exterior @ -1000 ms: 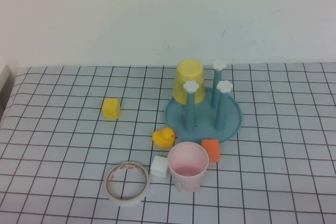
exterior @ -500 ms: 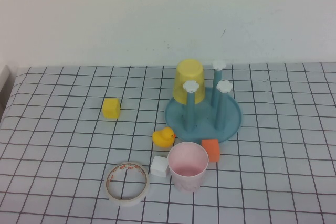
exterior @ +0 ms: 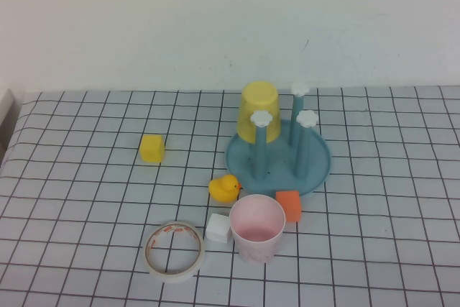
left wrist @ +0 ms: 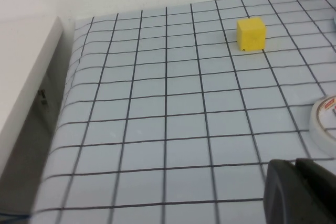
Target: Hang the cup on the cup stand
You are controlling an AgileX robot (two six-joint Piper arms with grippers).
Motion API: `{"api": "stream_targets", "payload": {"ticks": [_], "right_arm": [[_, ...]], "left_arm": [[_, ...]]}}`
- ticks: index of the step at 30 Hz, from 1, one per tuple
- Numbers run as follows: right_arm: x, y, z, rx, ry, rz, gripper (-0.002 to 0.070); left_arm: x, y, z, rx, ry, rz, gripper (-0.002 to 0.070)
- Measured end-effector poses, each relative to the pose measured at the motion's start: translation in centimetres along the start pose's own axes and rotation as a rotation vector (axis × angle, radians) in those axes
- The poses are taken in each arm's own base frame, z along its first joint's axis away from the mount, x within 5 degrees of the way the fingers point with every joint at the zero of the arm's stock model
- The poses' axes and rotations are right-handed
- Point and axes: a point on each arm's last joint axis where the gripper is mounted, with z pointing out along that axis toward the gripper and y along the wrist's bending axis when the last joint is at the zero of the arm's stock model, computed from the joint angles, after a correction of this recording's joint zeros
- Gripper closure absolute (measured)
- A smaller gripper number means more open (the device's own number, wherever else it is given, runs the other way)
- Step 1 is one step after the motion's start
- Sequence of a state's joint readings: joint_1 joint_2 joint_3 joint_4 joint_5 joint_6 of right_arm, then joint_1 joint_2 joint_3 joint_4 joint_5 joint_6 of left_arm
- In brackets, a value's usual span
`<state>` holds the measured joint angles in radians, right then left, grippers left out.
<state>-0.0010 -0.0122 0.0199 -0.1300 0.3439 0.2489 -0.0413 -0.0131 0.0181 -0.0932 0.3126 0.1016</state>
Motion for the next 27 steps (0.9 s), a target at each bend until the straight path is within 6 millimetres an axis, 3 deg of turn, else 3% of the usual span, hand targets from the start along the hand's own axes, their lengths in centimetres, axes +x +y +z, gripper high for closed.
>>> {"api": "stream_targets", "payload": {"ticks": [2, 4, 7, 12, 21, 24, 27], "right_arm": [[0.0, 0.2, 0.0, -0.024, 0.006, 0.059, 0.0678], [0.1, 0.6, 0.0, -0.065, 0.015, 0.161, 0.0678], [0.1, 1.5, -0.1, -0.158, 0.047, 0.436, 0.0678], [-0.1, 2.9, -0.4, -0.314, 0.117, 0.906, 0.0678], [-0.3, 3.0, -0.4, -0.334, 0.106, 0.895, 0.0678], [-0.3, 3.0, -0.4, -0.336, 0.093, 0.819, 0.0678], [-0.3, 3.0, -0.4, -0.338, 0.079, 0.748, 0.0678]], "left_arm": [[-0.1, -0.1, 0.0, 0.011, -0.007, -0.055, 0.0677], [-0.3, -0.5, 0.0, 0.058, -0.029, -0.27, 0.0677], [-1.0, -1.2, -0.1, 0.162, -0.055, -0.695, 0.0677], [-1.7, -1.3, -0.3, 0.223, -0.106, -0.969, 0.0677], [-2.3, -0.7, -0.3, 0.196, -0.198, -0.971, 0.0677], [-3.1, -0.9, -0.7, 0.208, -0.205, -0.857, 0.0677], [-5.4, -1.5, -1.3, 0.241, -0.163, -0.685, 0.0677]]}}
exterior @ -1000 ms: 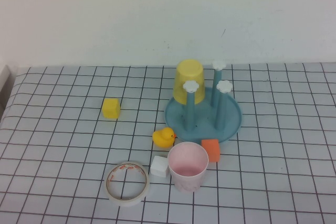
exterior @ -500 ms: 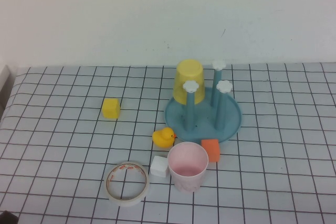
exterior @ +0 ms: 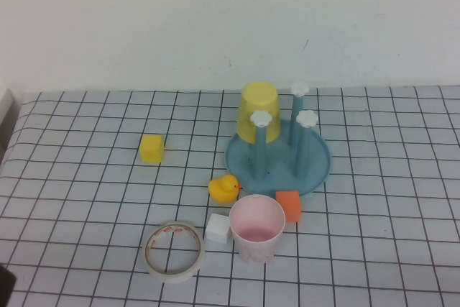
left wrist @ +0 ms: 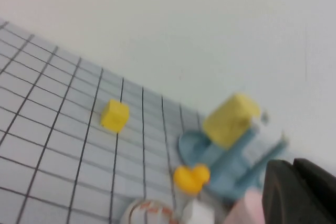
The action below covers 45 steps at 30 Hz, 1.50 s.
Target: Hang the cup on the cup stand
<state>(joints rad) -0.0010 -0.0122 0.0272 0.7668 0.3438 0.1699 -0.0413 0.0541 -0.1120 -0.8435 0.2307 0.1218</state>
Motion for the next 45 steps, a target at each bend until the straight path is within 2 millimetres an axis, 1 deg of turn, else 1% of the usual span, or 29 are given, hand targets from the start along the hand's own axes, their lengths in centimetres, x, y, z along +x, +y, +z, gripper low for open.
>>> {"api": "stream_targets", "payload": {"ticks": [1, 3, 7, 10, 12, 16, 17, 21, 25, 31, 39, 42, 45], "right_arm": [[0.0, 0.0, 0.0, 0.0, 0.0, -0.018, 0.0678], [0.0, 0.0, 0.0, -0.001, 0.0, -0.033, 0.0678], [0.0, 0.0, 0.0, 0.0, 0.0, -0.051, 0.0678], [0.0, 0.0, 0.0, 0.001, 0.004, -0.053, 0.0678], [0.1, 0.0, 0.0, 0.002, 0.012, -0.053, 0.0678], [0.1, 0.0, 0.0, 0.004, 0.016, -0.055, 0.0678], [0.1, 0.0, 0.0, 0.004, 0.016, -0.055, 0.0678], [0.2, 0.0, 0.0, 0.004, 0.019, -0.072, 0.0678], [0.2, 0.0, 0.0, 0.004, 0.019, -0.078, 0.0678], [0.2, 0.0, 0.0, 0.004, 0.021, -0.081, 0.0678], [0.2, 0.0, 0.0, 0.004, 0.022, -0.098, 0.0678], [0.2, 0.0, 0.0, 0.004, 0.022, -0.098, 0.0678], [0.2, 0.0, 0.0, 0.004, 0.022, -0.1, 0.0678]], "left_arm": [[-0.6, -0.8, 0.1, 0.008, 0.029, 0.054, 0.0677], [-1.6, -2.2, 0.6, 0.007, 0.139, 0.189, 0.0678], [-3.7, -4.2, 2.4, -0.009, 0.368, 0.433, 0.0678], [-5.9, -5.6, 4.2, -0.014, 0.511, 0.593, 0.0678], [-7.2, -6.1, 5.7, -0.031, 0.591, 0.685, 0.0678], [-9.0, -6.1, 9.1, -0.076, 0.71, 0.768, 0.0677], [-9.7, -6.1, 10.9, -0.08, 0.761, 0.781, 0.0677], [-10.2, -6.1, 13.8, -0.074, 0.849, 0.776, 0.0677], [-9.5, -6.5, 16.3, -0.04, 0.944, 0.834, 0.0677], [-6.7, -9.4, 19.2, 0.017, 1.035, 0.95, 0.0677], [-1.5, -13.9, 23.2, 0.051, 1.114, 1.109, 0.0677], [0.7, -15.1, 24.8, 0.07, 1.152, 1.14, 0.0677], [2.8, -15.8, 26.4, 0.076, 1.201, 1.155, 0.0673]]}}
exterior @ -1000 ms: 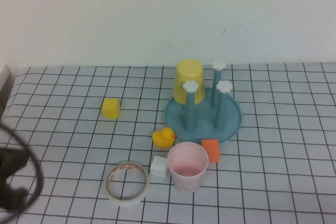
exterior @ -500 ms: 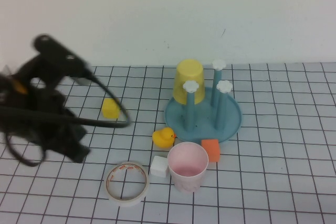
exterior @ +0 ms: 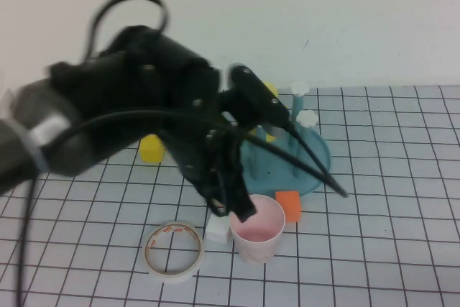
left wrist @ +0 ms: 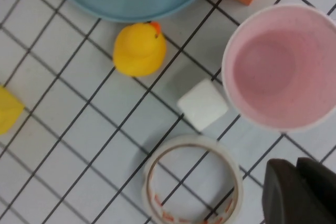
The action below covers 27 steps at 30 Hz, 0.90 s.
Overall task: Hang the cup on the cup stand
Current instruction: Pick up the cup from the table
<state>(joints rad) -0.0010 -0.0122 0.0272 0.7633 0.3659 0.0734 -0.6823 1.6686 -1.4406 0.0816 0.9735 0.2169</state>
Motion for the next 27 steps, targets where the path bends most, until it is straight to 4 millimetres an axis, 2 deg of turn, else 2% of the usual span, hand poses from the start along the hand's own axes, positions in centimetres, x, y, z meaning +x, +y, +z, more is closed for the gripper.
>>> {"api": "stream_targets", "payload": {"ticks": [2, 4, 9, 12, 16, 22, 25, 27], "right_arm": [[0.0, 0.0, 0.0, 0.0, 0.0, 0.0, 0.0678], [0.0, 0.0, 0.0, 0.0, 0.0, 0.0, 0.0678], [0.0, 0.0, 0.0, 0.0, 0.0, 0.0, 0.0678], [0.0, 0.0, 0.0, 0.0, 0.0, 0.0, 0.0678], [0.0, 0.0, 0.0, 0.0, 0.0, 0.0, 0.0678], [0.0, 0.0, 0.0, 0.0, 0.0, -0.004, 0.0678], [0.0, 0.0, 0.0, 0.0, 0.0, -0.004, 0.0678], [0.0, 0.0, 0.0, 0.0, 0.0, -0.004, 0.0678]], "left_arm": [[-0.9, -0.2, 1.5, 0.012, 0.033, -0.001, 0.0648], [-1.8, -0.3, 2.7, 0.027, 0.06, -0.01, 0.058], [-2.9, -0.2, 6.1, 0.03, 0.145, -0.108, 0.0216], [-3.0, -0.2, 8.1, 0.02, 0.187, -0.152, 0.0104], [-2.8, -0.1, 10.2, 0.025, 0.229, -0.196, 0.0098], [-2.4, 0.9, 12.5, 0.092, 0.234, -0.321, 0.0189], [-2.4, 1.4, 13.0, 0.116, 0.219, -0.348, 0.0272], [-2.4, 1.4, 13.2, 0.123, 0.212, -0.34, 0.0366]]}}
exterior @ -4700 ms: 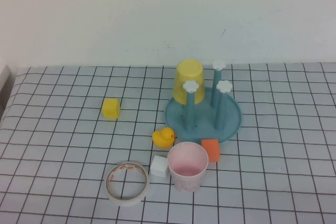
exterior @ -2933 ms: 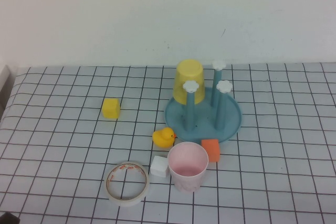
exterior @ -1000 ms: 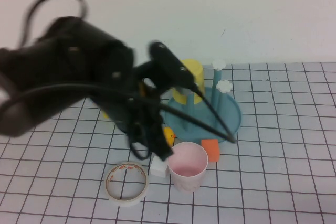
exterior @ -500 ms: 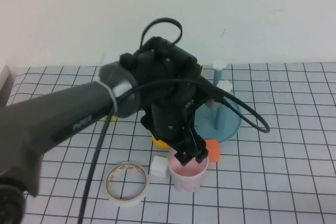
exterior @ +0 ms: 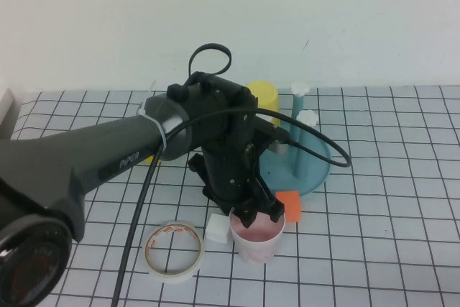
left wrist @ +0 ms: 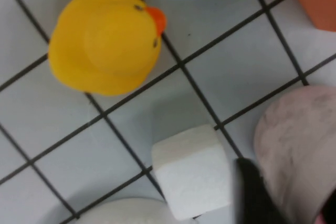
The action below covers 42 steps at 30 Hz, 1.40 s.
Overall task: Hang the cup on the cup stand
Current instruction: Pick up the cup from the table, then adjust the cup with two arms
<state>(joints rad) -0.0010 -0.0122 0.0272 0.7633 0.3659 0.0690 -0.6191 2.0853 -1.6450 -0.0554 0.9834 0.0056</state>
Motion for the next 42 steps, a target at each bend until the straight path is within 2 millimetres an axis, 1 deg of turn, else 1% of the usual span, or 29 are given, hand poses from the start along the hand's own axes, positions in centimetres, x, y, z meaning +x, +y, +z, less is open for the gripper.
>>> {"api": "stream_targets", "payload": {"ticks": [3, 6, 10, 11, 13, 16, 18, 19, 22, 23, 26, 27, 31, 33, 34, 36, 38, 42], "right_arm": [[0.0, 0.0, 0.0, 0.0, 0.0, -0.004, 0.0678], [0.0, 0.0, 0.0, 0.0, 0.0, -0.004, 0.0678], [0.0, 0.0, 0.0, 0.0, 0.0, -0.007, 0.0678], [0.0, 0.0, 0.0, 0.0, 0.0, -0.007, 0.0678], [0.0, 0.0, 0.0, 0.0, 0.0, -0.007, 0.0678], [0.0, 0.0, 0.0, -0.001, 0.0, -0.009, 0.0678], [0.0, 0.0, 0.0, -0.001, 0.0, -0.01, 0.0678], [0.0, 0.0, 0.0, -0.001, 0.0, -0.01, 0.0678], [0.0, 0.0, 0.0, -0.001, 0.004, -0.011, 0.0678], [0.1, 0.0, 0.0, -0.001, 0.008, -0.011, 0.0678], [0.2, 0.0, 0.0, -0.004, 0.024, -0.002, 0.0678], [0.3, 0.0, 0.0, -0.005, 0.029, 0.0, 0.0678], [0.4, 0.1, 0.0, -0.014, 0.041, 0.019, 0.0678], [0.4, 0.2, 0.0, -0.024, 0.043, 0.037, 0.0678], [0.4, 0.3, 0.0, -0.03, 0.046, 0.05, 0.0678], [0.4, 0.4, 0.0, -0.046, 0.048, 0.072, 0.0678], [0.4, 0.7, 0.0, -0.078, 0.048, 0.097, 0.0678], [0.3, 1.7, -0.2, -0.187, 0.051, 0.151, 0.0678]], "left_arm": [[0.0, 0.0, 0.1, 0.005, -0.002, 0.024, 0.0557], [0.0, -0.1, 0.1, 0.007, -0.002, 0.041, 0.064], [-0.1, 0.0, 0.1, -0.001, -0.006, 0.06, 0.0667], [-0.1, 0.1, -0.1, -0.01, -0.01, 0.069, 0.0668], [-0.1, 0.2, -1.1, -0.027, -0.032, 0.082, 0.0669], [0.0, 0.2, -4.4, -0.051, -0.108, 0.117, 0.0669], [0.4, 0.1, -7.7, -0.062, -0.2, 0.138, 0.0669], [0.7, 0.1, -9.0, -0.065, -0.238, 0.15, 0.0669], [2.8, -0.1, -13.4, -0.074, -0.39, 0.164, 0.0669], [3.7, -0.1, -14.5, -0.076, -0.436, 0.164, 0.0669], [6.6, -0.1, -16.4, -0.082, -0.566, 0.166, 0.0669], [7.7, -0.1, -16.8, -0.085, -0.606, 0.167, 0.0669], [12.0, 0.0, -16.7, -0.091, -0.738, 0.171, 0.0669], [13.6, 0.0, -16.7, -0.094, -0.807, 0.172, 0.0669], [14.4, 0.0, -16.2, -0.097, -0.852, 0.174, 0.067], [15.6, 0.1, -15.9, -0.11, -0.938, 0.187, 0.067], [16.4, 0.1, -15.3, -0.128, -1.04, 0.21, 0.0669], [16.8, -0.1, -14.7, -0.159, -1.26, 0.269, 0.067]]}}
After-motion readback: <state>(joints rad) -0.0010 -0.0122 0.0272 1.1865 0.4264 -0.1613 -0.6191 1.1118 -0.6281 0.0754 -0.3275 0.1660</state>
